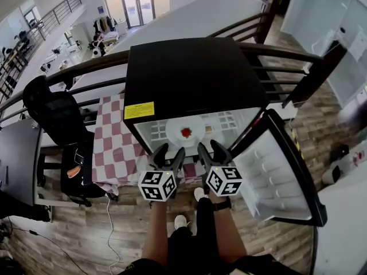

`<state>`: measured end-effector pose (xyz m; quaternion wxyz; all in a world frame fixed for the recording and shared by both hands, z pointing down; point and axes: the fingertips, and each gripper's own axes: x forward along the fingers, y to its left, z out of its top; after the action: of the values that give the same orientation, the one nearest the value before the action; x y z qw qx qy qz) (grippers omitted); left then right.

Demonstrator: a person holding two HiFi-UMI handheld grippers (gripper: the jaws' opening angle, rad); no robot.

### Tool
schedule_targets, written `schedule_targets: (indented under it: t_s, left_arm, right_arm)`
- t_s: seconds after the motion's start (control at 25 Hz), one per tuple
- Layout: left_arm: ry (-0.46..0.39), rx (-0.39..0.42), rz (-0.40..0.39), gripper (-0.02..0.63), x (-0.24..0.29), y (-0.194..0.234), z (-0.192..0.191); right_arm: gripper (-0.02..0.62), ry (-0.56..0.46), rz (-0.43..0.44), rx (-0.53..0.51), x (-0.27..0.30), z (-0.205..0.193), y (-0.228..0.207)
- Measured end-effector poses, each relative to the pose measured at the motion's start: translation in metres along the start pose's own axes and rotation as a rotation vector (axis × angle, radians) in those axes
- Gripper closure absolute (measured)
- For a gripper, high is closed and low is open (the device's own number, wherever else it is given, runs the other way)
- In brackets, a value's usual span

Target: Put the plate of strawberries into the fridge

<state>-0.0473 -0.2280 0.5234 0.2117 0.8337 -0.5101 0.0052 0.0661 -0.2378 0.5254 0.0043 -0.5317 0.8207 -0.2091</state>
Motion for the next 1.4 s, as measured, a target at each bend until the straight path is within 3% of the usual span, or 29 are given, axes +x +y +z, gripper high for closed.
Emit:
schedule_targets:
  t_s: [0.12, 0.24, 0.64, 0.88, 1.4]
  left_arm:
    - [0.015, 0.095, 0.011, 0.35, -0.001, 0.0, -0.005]
    - [0.027, 0.141, 0.036, 0.351, -0.001, 0.004, -0.012]
    - [0.019, 0.149, 0.034, 0.437, 0.004, 0.007, -0.018]
    - [0.058, 0.174, 0.049, 0.477, 0.014, 0.01, -0.02]
    - [0.101, 0.164, 0.079, 0.545, 0.038, 0.01, -0.01]
  right_arm:
    - [0.387, 0.026, -0.017, -0.104, 0.002, -0.009, 0.005]
    - [0.388, 0.039, -0.02, -0.142, 0.004, -0.016, 0.009]
    - [0.422, 0.038, 0.02, -0.207, 0.013, -0.029, 0.026]
    - [0.465, 0.038, -0.026, -0.307, 0.02, -0.025, 0.028]
    - [0.508, 0.056, -0.016, -0.269, 0.043, -0.018, 0.019]
